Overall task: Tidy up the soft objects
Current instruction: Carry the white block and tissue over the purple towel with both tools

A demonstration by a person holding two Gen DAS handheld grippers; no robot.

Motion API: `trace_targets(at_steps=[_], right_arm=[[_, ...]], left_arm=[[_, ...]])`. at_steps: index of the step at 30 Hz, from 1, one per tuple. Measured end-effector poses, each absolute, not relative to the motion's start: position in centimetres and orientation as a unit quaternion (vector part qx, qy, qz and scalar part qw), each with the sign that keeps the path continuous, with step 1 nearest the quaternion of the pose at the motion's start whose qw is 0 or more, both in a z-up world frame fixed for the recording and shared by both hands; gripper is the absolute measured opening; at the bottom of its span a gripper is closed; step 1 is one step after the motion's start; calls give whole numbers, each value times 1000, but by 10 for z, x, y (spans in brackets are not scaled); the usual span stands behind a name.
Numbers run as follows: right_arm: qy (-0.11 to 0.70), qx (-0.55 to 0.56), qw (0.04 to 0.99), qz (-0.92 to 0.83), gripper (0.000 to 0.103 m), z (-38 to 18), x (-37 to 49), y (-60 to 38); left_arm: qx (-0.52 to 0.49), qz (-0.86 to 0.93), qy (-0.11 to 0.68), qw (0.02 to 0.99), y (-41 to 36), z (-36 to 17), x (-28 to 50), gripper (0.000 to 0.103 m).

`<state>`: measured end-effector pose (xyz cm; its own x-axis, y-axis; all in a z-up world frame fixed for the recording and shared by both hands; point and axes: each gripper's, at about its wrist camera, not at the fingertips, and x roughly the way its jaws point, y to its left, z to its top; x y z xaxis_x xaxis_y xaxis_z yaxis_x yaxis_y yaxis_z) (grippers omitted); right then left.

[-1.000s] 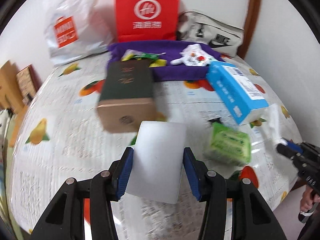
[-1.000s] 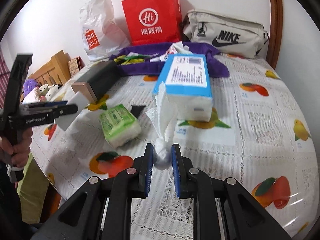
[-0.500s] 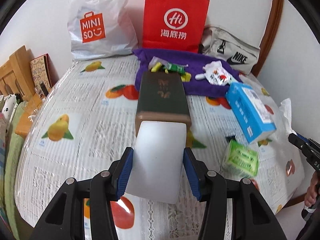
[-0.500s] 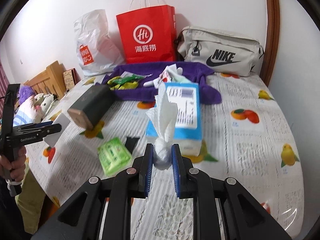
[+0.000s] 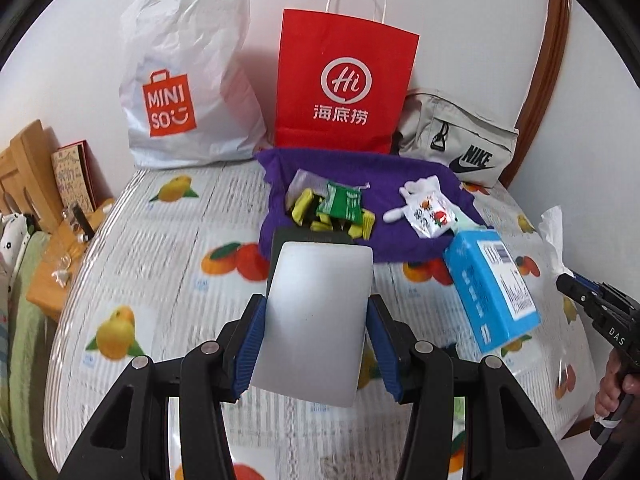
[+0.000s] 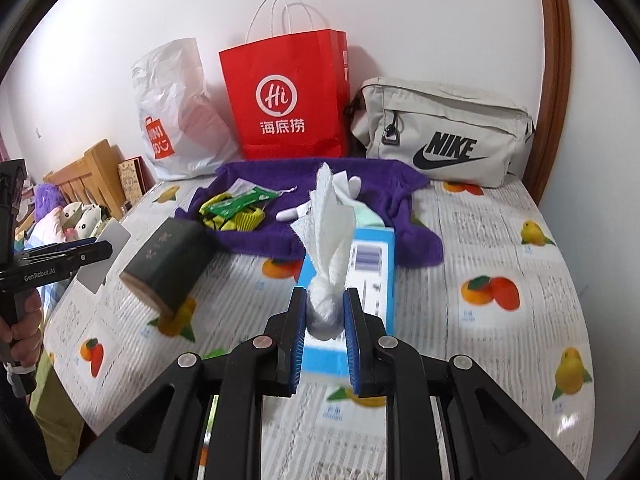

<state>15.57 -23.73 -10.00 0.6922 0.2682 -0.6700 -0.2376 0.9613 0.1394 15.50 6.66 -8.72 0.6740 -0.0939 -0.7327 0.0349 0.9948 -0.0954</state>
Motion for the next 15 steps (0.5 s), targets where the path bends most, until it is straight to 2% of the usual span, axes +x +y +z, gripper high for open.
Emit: trace_targets(at_steps=[15], right_arm=[[370,28,919,135,18,-99,237,-251]], left_arm=[[-38,-25,412,910,61,-87,228,49]])
